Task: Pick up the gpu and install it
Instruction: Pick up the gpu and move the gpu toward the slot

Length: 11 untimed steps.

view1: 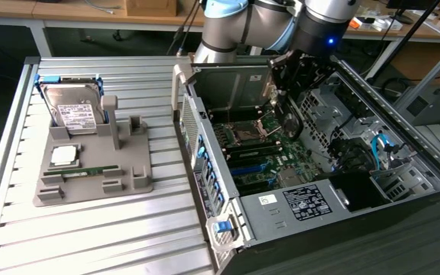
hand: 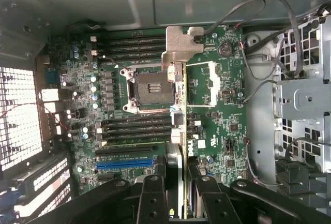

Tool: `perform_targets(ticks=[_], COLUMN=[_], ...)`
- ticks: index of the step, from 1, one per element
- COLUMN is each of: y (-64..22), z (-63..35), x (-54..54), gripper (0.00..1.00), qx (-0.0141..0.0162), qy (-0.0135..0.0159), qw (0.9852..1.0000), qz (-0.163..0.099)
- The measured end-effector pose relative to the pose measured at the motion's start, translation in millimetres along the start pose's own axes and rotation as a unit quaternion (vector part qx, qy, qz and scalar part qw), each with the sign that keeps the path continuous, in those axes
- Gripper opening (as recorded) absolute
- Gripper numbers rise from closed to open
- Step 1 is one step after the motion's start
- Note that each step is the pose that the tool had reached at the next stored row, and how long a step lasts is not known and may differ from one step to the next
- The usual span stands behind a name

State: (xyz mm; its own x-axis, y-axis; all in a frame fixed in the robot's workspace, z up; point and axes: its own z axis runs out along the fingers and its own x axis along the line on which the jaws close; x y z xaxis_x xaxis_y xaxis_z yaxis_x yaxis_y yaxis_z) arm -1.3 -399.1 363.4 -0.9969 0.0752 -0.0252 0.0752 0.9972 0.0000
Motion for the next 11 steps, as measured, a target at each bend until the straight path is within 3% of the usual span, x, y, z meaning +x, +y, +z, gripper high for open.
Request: perform_targets(ticks=[11], y=[-0.1], z=[6.2], x=[-0.4], gripper=[0.27], qx=[0.0000], qy=[0.0000], qw=[1.0000], qz=[0.000])
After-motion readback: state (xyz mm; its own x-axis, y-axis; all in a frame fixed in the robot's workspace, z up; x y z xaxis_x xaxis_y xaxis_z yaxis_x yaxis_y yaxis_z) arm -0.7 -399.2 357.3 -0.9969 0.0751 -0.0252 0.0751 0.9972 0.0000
